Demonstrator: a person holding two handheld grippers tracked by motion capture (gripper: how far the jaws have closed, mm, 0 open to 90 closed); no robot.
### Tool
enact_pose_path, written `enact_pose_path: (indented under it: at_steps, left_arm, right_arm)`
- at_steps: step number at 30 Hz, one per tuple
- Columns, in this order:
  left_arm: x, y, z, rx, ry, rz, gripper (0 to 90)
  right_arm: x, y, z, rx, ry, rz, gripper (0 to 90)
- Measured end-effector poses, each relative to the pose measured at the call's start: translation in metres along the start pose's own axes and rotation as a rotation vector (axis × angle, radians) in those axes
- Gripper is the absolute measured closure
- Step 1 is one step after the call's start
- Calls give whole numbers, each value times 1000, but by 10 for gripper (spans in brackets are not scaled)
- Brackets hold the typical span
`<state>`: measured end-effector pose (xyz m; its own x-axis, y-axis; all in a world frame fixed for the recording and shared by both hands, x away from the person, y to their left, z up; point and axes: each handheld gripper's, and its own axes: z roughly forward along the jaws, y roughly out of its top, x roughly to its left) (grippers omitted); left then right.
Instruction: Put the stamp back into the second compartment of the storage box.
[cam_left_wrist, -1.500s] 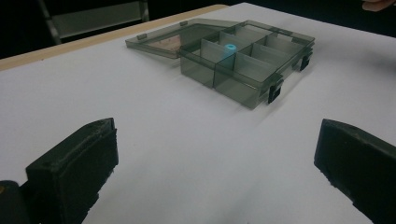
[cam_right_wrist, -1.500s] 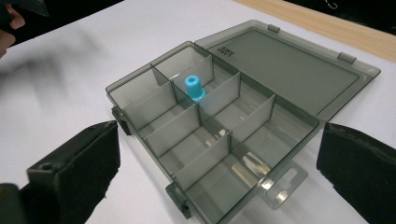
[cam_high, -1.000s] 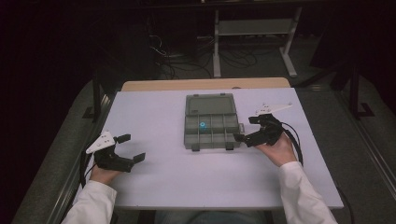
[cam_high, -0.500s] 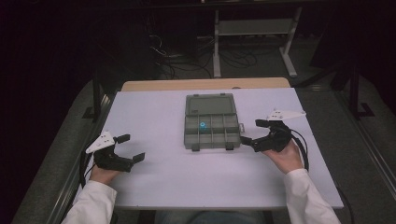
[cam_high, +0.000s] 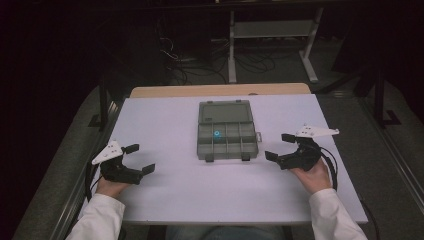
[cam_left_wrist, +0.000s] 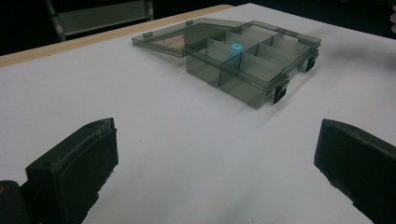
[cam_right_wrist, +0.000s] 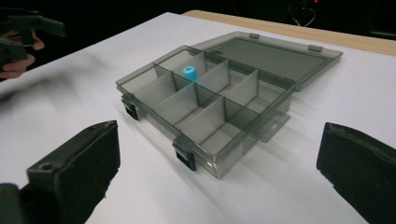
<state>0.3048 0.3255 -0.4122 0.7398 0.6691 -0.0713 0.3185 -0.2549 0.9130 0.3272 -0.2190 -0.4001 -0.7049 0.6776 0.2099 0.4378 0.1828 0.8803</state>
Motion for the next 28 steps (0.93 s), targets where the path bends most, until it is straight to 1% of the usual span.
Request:
enact_pose_path:
  at_steps: [1,2,3,5,8,10,11,13,17,22,23,24,28]
  left_arm:
    - [0,0,0,1,0,0,0]
    - [0,0,0,2,-1,2,0]
    - [0,0,0,2,0,2,0]
    - [0,0,0,-1,-1,-1,0]
    - [0,0,0,2,-1,2,0]
    - [0,-1,0,-1,-1,-5,0]
    - [0,-1,0,-2,-1,-7,0]
    - [0,-1,0,-1,1,-6,0]
    - [0,-1,-1,-2,4,-8,0]
    - [0,-1,0,-3,4,-10,0]
    - [0,-1,-1,-3,2,-2,0]
    - [0,-1,-1,-7,0,-4,0]
    - [-1,-1,-1,-13,-4,-13,0]
  right_arm:
    - [0,-1,-1,2,-5,-6,0]
    - [0,-1,-2,3,-4,-1,0]
    - [0,-2,-3,-6,-2,0,0]
    - [1,-5,-6,-25,-11,-3,0]
    - [1,-8,-9,-39,-14,-2,0]
    - [2,-11,-11,-35,-11,4,0]
    - [2,-12,-12,-38,-11,-2,0]
    - [3,-14,-15,-53,-20,-16,0]
    - [2,-18,-23,-87,-35,-14,0]
    - [0,-26,-30,-91,-54,-10,0]
    - [-1,-28,-31,-95,-59,-11,0]
    - [0,-29,-32,-97,-63,-3,0]
    - [1,-29,-34,-121,-75,-17,0]
